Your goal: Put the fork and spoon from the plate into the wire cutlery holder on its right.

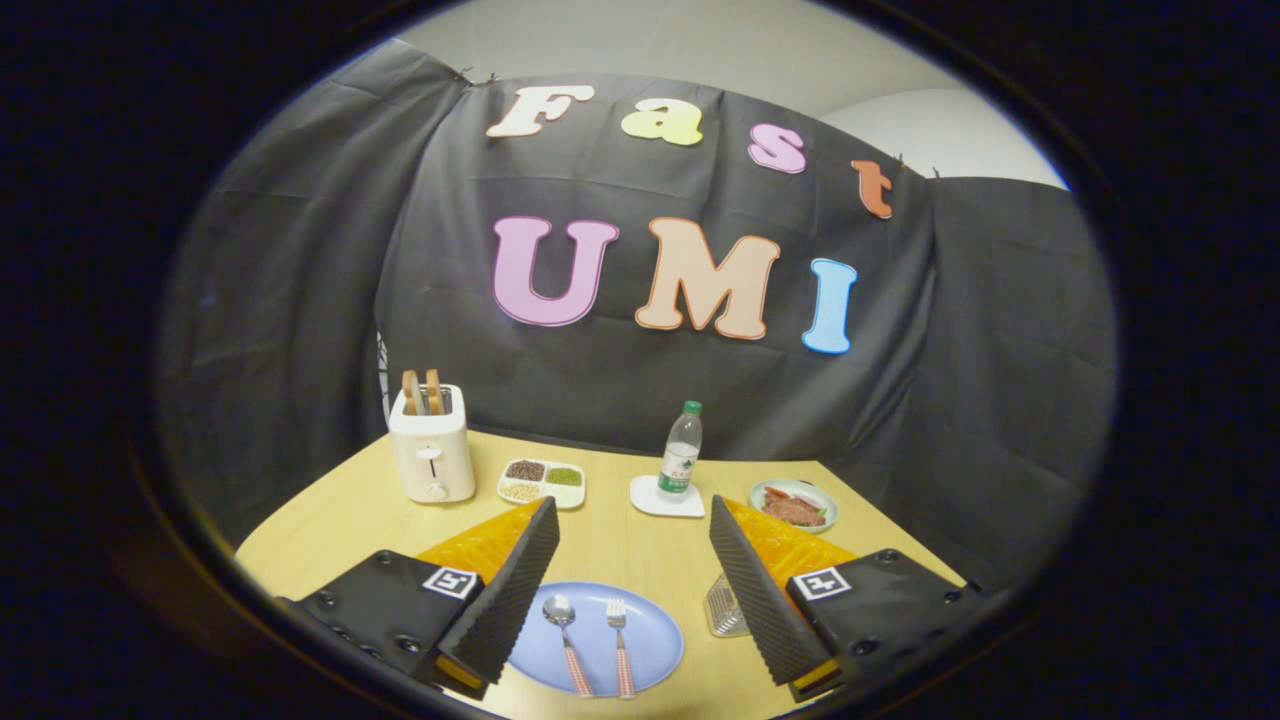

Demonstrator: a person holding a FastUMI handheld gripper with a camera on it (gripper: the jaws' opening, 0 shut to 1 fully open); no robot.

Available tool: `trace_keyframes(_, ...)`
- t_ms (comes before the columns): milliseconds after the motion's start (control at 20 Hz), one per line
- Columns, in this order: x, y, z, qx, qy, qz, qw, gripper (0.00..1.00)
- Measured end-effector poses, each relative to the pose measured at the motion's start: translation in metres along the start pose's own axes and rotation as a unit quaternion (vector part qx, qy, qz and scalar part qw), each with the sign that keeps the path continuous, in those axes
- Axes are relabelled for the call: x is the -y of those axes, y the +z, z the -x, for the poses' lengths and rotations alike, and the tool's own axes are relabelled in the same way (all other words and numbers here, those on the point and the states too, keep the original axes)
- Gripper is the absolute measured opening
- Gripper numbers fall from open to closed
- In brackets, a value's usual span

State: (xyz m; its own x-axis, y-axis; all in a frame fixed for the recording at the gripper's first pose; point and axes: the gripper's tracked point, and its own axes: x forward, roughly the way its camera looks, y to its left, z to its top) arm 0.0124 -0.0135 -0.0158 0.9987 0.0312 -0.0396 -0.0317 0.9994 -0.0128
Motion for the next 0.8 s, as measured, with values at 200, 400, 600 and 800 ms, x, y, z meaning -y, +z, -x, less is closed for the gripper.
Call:
trace_keyframes(200,0.001,-0.005,0.002,-0.005,0.009,-0.01,1.0,0.98)
trace_keyframes(400,-0.003,-0.024,0.004,-0.026,0.022,-0.017,0.999,0.98)
trace_keyframes(600,0.0,-0.058,0.002,-0.063,0.021,-0.022,0.998,0.98)
trace_keyframes(800,0.009,-0.103,-0.003,-0.106,0.017,-0.019,0.994,0.98)
